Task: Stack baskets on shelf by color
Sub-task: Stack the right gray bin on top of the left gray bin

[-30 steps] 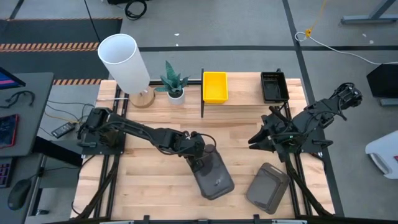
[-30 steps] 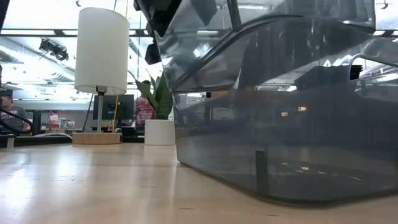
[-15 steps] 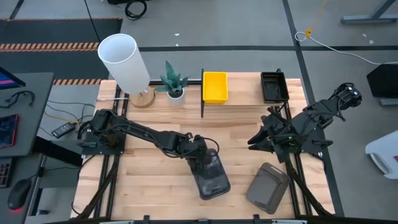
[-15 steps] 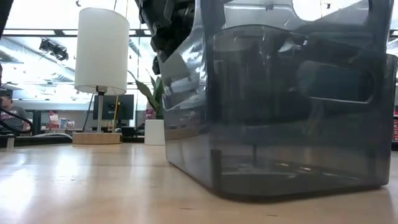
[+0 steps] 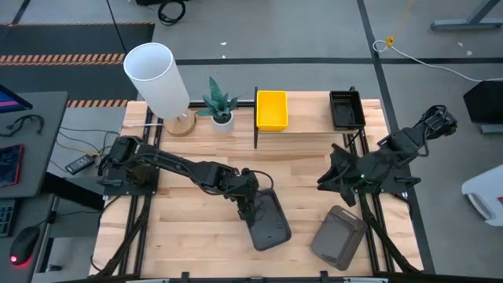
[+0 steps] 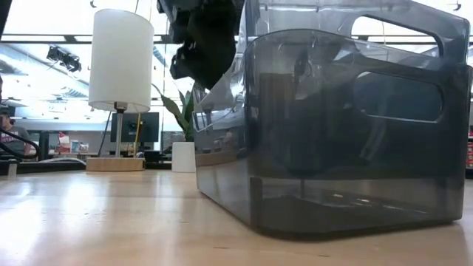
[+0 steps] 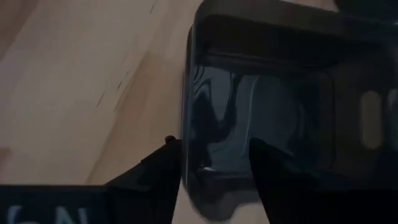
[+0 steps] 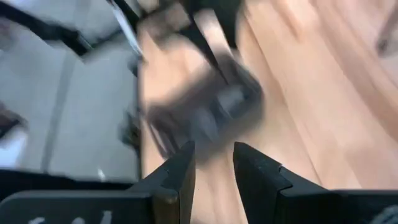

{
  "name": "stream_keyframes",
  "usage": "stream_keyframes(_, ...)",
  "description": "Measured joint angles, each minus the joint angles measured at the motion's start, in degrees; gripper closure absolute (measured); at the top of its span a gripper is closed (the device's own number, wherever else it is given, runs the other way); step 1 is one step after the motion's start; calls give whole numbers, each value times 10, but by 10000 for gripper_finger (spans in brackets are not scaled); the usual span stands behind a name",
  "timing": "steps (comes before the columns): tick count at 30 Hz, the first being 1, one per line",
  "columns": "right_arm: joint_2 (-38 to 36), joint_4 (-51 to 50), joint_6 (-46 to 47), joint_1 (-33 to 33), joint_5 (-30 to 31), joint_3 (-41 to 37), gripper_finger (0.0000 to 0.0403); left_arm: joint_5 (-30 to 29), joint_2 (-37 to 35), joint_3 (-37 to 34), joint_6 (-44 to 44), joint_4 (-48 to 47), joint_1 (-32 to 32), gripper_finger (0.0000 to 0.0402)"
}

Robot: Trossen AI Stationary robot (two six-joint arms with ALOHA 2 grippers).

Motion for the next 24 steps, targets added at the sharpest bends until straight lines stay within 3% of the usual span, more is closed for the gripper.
stream_keyframes(4,6,-39,72,0,-60,-50,289,1,-22,0,-17,-8,-3,221)
stream_keyframes(11,8,-42,218,0,-221,-166,289,-2,-68,0,-25,-15,-12,250)
stream_keyframes(24,36,-79,244,0,-300,-227,272,-4,-111,0,-11,-28,-7,260)
